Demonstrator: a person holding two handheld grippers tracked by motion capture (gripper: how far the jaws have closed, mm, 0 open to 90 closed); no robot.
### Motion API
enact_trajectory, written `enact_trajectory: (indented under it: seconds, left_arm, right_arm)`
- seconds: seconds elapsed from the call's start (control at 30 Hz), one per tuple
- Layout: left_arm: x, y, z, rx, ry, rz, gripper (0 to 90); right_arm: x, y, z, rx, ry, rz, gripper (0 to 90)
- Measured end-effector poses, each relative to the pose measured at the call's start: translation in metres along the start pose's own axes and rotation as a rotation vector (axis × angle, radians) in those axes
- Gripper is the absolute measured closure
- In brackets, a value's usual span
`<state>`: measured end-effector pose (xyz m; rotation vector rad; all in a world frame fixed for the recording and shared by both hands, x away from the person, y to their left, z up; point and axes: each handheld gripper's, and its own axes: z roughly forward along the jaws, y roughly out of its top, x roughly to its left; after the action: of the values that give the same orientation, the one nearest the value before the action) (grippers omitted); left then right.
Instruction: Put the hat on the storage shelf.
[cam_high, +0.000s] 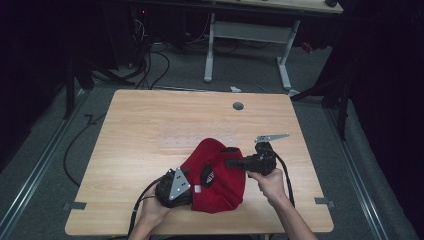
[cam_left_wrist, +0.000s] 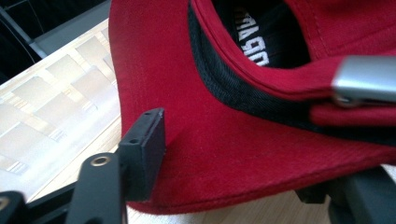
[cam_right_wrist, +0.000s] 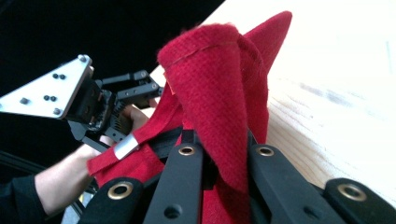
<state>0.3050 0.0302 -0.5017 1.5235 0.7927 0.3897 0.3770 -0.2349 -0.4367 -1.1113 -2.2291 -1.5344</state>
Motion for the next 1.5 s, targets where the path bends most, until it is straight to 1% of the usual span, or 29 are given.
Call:
enact_trajectory:
  seconds: [0.07, 0.13, 0.17, 0.23, 0.27, 0.37, 0.4, 0.57, 0.77, 0.8, 0.83, 0.9, 0.97, 1.07, 1.13, 1.23, 1.27, 1.37, 1.43, 1.47, 1.5]
  left_arm:
    - [0.003, 0.002, -0.003, -0.007, 0.006, -0.007, 45.6]
    - [0.005, 0.005, -0.005, -0.011, 0.007, -0.02, 50.1]
    - [0.005, 0.006, -0.005, -0.007, 0.008, -0.02, 52.2]
    - [0.004, 0.007, -0.006, 0.001, 0.006, -0.005, 55.3]
    - [0.004, 0.008, -0.006, 0.005, 0.001, -0.01, 57.7]
    - [0.003, 0.011, -0.008, 0.021, -0.023, -0.026, 62.6]
    - [0.002, 0.012, -0.009, 0.019, -0.03, -0.031, 64.2]
    - [0.0, 0.018, -0.012, 0.045, -0.067, -0.038, 72.5]
    - [-0.005, 0.023, -0.016, 0.074, -0.116, -0.034, 81.0]
    - [-0.007, 0.024, -0.016, 0.078, -0.128, -0.039, 82.7]
    - [-0.009, 0.025, -0.017, 0.082, -0.133, -0.033, 84.0]
    - [-0.011, 0.026, -0.017, 0.091, -0.135, -0.012, 84.7]
    - [-0.012, 0.029, -0.018, 0.097, -0.142, -0.011, 85.1]
    - [-0.014, 0.032, -0.019, 0.1, -0.153, -0.021, 85.3]
    - [-0.014, 0.033, -0.02, 0.107, -0.151, -0.016, 85.3]
    - [-0.012, 0.036, -0.021, 0.106, -0.145, -0.022, 85.3]
    - [-0.012, 0.037, -0.021, 0.1, -0.146, -0.033, 85.3]
    - [-0.012, 0.038, -0.022, 0.106, -0.145, -0.026, 85.3]
    - [-0.013, 0.038, -0.021, 0.108, -0.148, -0.029, 85.3]
    - [-0.013, 0.037, -0.021, 0.111, -0.149, -0.024, 85.3]
    - [-0.013, 0.037, -0.02, 0.108, -0.151, -0.031, 85.3]
  right_arm:
    - [0.0, 0.0, -0.001, 0.0, -0.013, -0.003, 87.3]
    - [0.001, -0.002, -0.002, 0.001, -0.024, -0.011, 87.0]
    - [0.001, -0.002, -0.003, 0.0, -0.031, -0.016, 86.8]
    - [0.001, -0.003, -0.004, -0.006, -0.047, -0.03, 86.1]
    - [0.002, -0.003, -0.004, -0.01, -0.055, -0.038, 85.5]
    - [0.004, -0.003, -0.006, -0.016, -0.084, -0.053, 84.1]
    - [0.004, -0.003, -0.007, -0.016, -0.094, -0.06, 83.8]
    - [0.004, -0.003, -0.008, -0.019, -0.126, -0.073, 80.8]
    - [0.001, -0.002, -0.01, -0.041, -0.132, -0.053, 75.9]
    - [0.0, -0.002, -0.01, -0.046, -0.135, -0.047, 74.7]
    - [-0.001, -0.002, -0.011, -0.052, -0.14, -0.043, 73.7]
    - [-0.003, -0.001, -0.013, -0.063, -0.144, -0.031, 72.3]
    - [-0.004, -0.001, -0.014, -0.073, -0.153, -0.026, 69.4]
    - [-0.006, 0.0, -0.019, -0.109, -0.169, -0.01, 63.7]
    - [-0.008, 0.001, -0.023, -0.141, -0.18, -0.002, 59.6]
    - [-0.01, 0.001, -0.032, -0.191, -0.212, 0.012, 54.3]
    - [-0.011, 0.001, -0.035, -0.207, -0.221, 0.02, 52.5]
    - [-0.014, 0.0, -0.039, -0.231, -0.244, 0.026, 48.6]
    - [-0.015, -0.001, -0.04, -0.247, -0.245, 0.041, 47.1]
    - [-0.017, -0.001, -0.041, -0.259, -0.241, 0.044, 46.6]
    - [-0.018, -0.002, -0.043, -0.271, -0.234, 0.055, 46.2]
